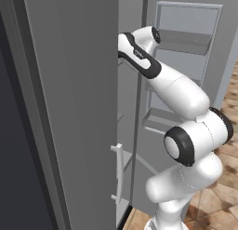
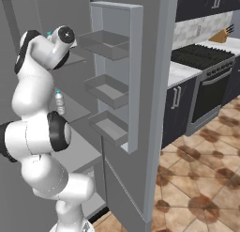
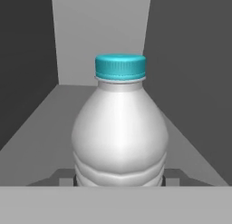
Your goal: Take the bottled waters from the counter and place them in the freezer to freeze. Close the freezer door after placing the bottles.
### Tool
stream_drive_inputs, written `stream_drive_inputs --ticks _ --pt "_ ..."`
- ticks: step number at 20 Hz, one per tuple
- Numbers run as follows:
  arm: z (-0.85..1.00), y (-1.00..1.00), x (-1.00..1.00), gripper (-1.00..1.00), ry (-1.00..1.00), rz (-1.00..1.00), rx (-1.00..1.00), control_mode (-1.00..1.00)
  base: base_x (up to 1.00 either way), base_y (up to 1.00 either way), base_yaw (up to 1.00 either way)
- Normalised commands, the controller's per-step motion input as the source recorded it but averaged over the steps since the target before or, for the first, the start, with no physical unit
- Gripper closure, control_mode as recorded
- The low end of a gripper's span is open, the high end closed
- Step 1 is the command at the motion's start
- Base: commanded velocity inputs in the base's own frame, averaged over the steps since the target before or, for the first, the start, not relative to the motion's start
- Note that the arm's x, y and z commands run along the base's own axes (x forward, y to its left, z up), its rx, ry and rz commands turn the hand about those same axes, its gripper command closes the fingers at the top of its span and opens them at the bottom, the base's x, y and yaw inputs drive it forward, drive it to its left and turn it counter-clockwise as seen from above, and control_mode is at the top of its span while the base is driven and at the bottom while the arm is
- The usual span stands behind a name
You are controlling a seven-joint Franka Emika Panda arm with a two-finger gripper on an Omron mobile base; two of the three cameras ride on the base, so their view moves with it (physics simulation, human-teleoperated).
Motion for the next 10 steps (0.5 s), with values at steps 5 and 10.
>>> stream_drive_inputs --ticks 5,10 --pt "-0.18 0.03 0.38 1.0 0.01 0.0 0.04 -1.0 0.0 0.0 0.0" --pt "-0.2 0.0 0.41 1.0 0.1 0.0 0.07 -1.0 0.0 0.0 0.0"
